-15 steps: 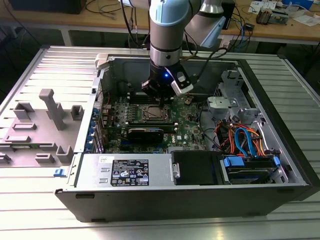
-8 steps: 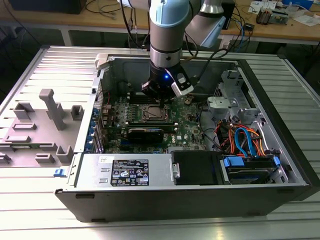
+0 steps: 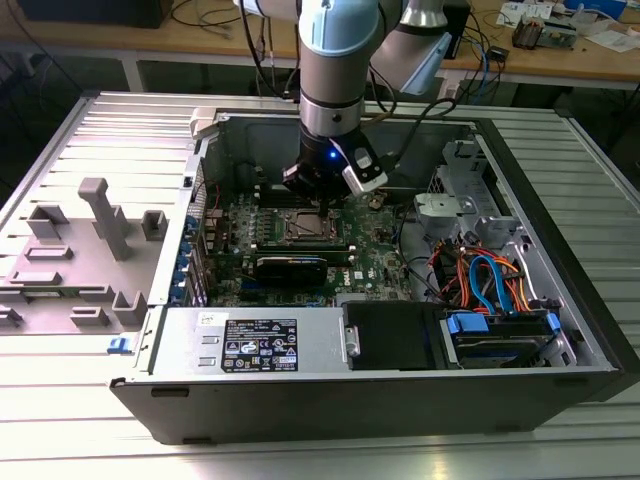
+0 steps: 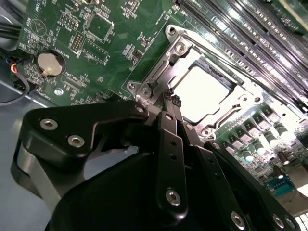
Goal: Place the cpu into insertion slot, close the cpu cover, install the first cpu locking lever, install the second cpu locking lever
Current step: 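Install the second cpu locking lever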
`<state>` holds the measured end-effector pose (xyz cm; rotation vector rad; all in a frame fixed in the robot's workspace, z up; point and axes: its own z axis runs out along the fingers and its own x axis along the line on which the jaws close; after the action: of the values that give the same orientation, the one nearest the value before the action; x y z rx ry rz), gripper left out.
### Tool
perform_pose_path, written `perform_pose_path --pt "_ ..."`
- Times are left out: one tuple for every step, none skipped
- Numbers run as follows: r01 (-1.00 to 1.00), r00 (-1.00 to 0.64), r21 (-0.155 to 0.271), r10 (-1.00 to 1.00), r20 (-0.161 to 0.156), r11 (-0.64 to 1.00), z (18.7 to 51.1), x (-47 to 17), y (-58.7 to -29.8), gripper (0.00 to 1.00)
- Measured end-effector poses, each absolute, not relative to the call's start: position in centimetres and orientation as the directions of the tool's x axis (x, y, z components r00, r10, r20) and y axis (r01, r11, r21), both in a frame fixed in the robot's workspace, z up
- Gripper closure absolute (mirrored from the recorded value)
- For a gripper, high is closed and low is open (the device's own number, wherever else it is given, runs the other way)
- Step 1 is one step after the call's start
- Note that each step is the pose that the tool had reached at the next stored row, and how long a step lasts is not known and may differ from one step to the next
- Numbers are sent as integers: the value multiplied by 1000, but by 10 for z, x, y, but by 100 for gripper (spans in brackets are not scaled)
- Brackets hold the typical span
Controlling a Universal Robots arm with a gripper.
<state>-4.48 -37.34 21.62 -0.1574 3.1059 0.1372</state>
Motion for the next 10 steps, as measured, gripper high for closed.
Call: perform_pose_path --pt "-102 -994 87 -100 -33 991 218 -45 -374 89" --pt "-102 -994 87 -100 -33 991 220 -45 -374 89" --pt "-102 -994 86 -100 -33 991 222 -45 -375 89" --pt "-102 -994 86 -100 -33 991 223 -45 -375 89" --pt "-102 -994 87 -100 -33 991 223 -45 -375 89" --pt "-102 -994 86 -100 -33 991 223 -45 -376 89" --pt "-102 -994 86 -100 -33 991 223 -45 -376 89" --pt "-102 -994 86 -100 -33 991 223 -45 -376 89" --pt "-102 -994 86 -100 -33 991 223 -45 -377 89" --pt "-102 -994 86 -100 -33 991 223 -45 -378 89"
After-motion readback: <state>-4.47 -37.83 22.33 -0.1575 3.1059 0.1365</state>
